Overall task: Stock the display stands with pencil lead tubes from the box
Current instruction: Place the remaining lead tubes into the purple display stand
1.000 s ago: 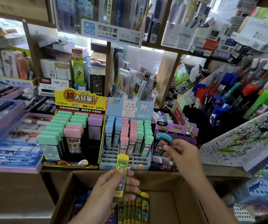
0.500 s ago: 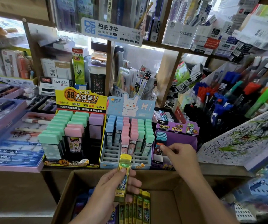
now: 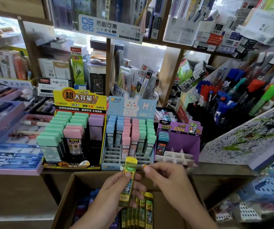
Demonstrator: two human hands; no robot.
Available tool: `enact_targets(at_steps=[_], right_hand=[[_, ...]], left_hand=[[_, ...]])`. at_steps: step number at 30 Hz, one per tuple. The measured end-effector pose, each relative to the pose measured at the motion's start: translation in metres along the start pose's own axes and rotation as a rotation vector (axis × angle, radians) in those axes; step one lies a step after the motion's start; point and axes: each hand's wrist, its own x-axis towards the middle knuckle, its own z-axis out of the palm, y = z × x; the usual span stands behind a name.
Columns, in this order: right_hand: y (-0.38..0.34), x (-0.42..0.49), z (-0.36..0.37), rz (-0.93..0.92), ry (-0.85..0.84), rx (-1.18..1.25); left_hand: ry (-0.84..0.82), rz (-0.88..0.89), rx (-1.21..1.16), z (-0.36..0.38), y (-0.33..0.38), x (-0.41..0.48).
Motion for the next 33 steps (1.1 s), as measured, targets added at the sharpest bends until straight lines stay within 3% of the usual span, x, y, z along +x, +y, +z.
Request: enact_targets(at_steps=[4, 12, 17, 22, 27, 33], right_hand=[[0.002, -0.003, 0.008, 0.08, -0.091, 0.182], [0.014, -0.003, 0.001, 0.147, -0.094, 0.235], [0.018, 0.001, -0.017, 0.13, 0.031, 0.225], [0.017, 0.005, -0.044, 0.062, 0.154, 0.215], [0.012, 0.013, -0.072, 0.003, 0.281, 0.235], [0.008, 0.037, -0.092, -0.134, 0.451, 0.061]], left_hand=[[-0.047, -0.023, 0.038, 0.002, -0.002, -0.003], [-0.053, -0.002, 0.249, 0.005, -0.006, 0.001], [-0.008, -0.027, 0.583, -0.013, -0.009, 0.005], [-0.037, -0.128, 1.075, -0.03, -0.004, 0.01], [-0.043, -0.194, 1.174, -0.036, -0.003, 0.011], [-0.088, -0.257, 1.219, -0.033, -0.001, 0.01]])
